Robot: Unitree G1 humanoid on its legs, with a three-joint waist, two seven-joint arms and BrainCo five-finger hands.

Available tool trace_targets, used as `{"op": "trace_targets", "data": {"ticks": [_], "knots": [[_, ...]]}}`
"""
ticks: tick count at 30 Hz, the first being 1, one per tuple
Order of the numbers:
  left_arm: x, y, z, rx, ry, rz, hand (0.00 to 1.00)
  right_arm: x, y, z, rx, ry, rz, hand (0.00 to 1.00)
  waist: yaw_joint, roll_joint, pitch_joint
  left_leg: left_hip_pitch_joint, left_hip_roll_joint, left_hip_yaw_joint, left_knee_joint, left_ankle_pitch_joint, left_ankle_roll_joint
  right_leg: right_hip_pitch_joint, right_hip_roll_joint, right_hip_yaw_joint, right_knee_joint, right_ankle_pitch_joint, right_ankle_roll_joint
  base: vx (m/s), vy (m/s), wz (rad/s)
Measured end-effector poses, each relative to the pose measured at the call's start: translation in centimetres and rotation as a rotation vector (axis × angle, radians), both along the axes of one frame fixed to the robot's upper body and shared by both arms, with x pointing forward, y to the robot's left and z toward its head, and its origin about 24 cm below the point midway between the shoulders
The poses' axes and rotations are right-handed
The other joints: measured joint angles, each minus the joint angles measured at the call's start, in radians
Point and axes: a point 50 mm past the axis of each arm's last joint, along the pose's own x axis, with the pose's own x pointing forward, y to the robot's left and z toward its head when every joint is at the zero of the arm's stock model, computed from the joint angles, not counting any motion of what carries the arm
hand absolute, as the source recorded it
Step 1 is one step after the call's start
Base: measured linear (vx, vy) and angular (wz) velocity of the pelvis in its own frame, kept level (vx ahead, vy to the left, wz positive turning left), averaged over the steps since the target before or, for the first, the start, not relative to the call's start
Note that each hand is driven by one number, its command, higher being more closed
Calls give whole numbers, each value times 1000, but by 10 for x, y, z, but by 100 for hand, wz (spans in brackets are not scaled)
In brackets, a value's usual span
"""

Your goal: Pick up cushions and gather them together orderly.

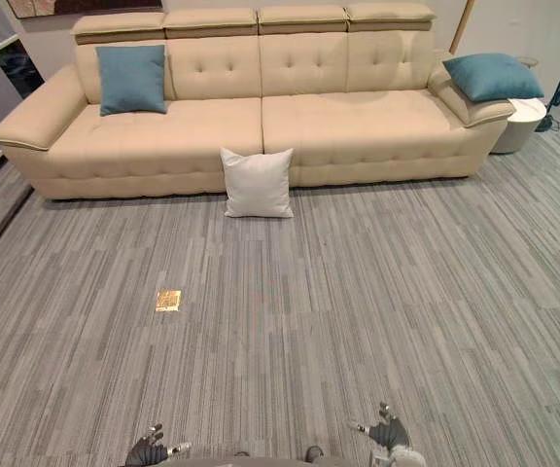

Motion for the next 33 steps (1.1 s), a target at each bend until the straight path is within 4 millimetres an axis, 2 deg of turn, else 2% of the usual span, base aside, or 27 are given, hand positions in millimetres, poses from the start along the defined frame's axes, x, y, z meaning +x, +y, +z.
{"op": "trace_targets", "data": {"ticks": [6, 12, 16, 19, 20, 22, 24, 25, 26, 27, 28, 30, 31, 33], "knots": [[15, 3, 11, 17, -84, -22, 0, 11, -1, 6, -26, -40, 45, 0, 0, 5, 5, 24, -5, 8, -17, -2, -3, 21, -5, -5, -18, 3, 7, 70, 11, -3], [19, 2, 15, 20, -109, -26, 0, 14, 0, 7, -28, -42, 75, 0, 1, 11, 19, 18, -3, 1, 2, -18, -18, 29, -8, -8, -22, 0, 13, -10, -6, 3], [25, 0, 19, 18, -137, -34, 0, 24, -1, 13, -37, -71, 82, 0, 3, 24, 40, -49, -1, -7, 70, -60, 11, -10, -12, -14, -8, -17, 19, -87, -4, 5], [24, -1, 19, 12, -139, -28, 0, 26, 1, 14, -35, -78, 86, 0, 5, 23, 42, -88, -1, 3, 105, -81, 19, -44, -17, -10, 9, -23, 25, -68, 24, -5], [25, -1, 20, 11, -145, -23, 0, 29, 1, 15, -35, -86, 88, 0, 7, 21, 44, -114, 1, 10, 140, -103, 24, -66, -19, -5, 30, -41, 36, -53, 46, -18], [27, -1, 22, 2, -164, -8, 0, 36, 3, 18, -35, -105, 92, 0, 7, 19, 48, -165, 6, 24, 210, -147, 33, -125, -24, 3, 101, -79, 49, -43, 59, -22], [30, 0, 25, 0, -183, 3, 0, 43, 8, 19, -30, -118, 111, 0, 10, 12, 58, -193, 9, 37, 278, -200, 43, -175, -35, 14, 205, -127, 80, 17, 95, -26], [32, 0, 25, -4, -190, 10, 0, 44, 11, 19, -23, -120, 115, 0, 9, 9, 78, -192, 5, 38, 296, -231, 53, -211, -43, 14, 308, -132, 87, 49, 149, -14], [35, -1, 27, -4, -201, 23, 0, 47, 16, 20, -16, -130, 132, 0, 6, 10, 90, -181, 4, 34, 301, -246, 66, -289, -55, 0, 479, -128, 85, 80, 126, -1], [36, 0, 28, 0, -207, 26, 0, 47, 20, 20, -8, -134, 137, 0, 0, 8, 98, -164, -1, 25, 300, -251, 73, -336, -63, -12, 572, -122, 79, 177, 134, 14], [42, 1, 31, 5, -222, 18, 0, 43, 25, 17, 7, -124, 136, 0, -1, 0, 112, -132, -5, 19, 297, -261, 86, -379, -70, -37, 657, -149, 66, 264, 89, 13], [43, 1, 31, 12, -223, 19, 0, 40, 29, 15, 18, -112, 148, 0, 1, 5, 119, -91, -4, 9, 281, -272, 77, -412, -74, -99, 614, -174, 57, 310, 71, 18], [50, 1, 34, 15, -240, 22, 0, 41, 30, 15, 19, -116, 153, 0, -5, 8, 127, -49, 0, -13, 242, -273, 73, -431, -62, -138, 503, -166, 52, 413, 23, 50], [59, -1, 37, 11, -264, 18, 0, 44, 28, 17, 12, -123, 151, 0, -24, 16, 139, -2, 10, -47, 192, -267, 64, -449, -40, -153, 370, -124, 50, 480, -21, 65]]}}
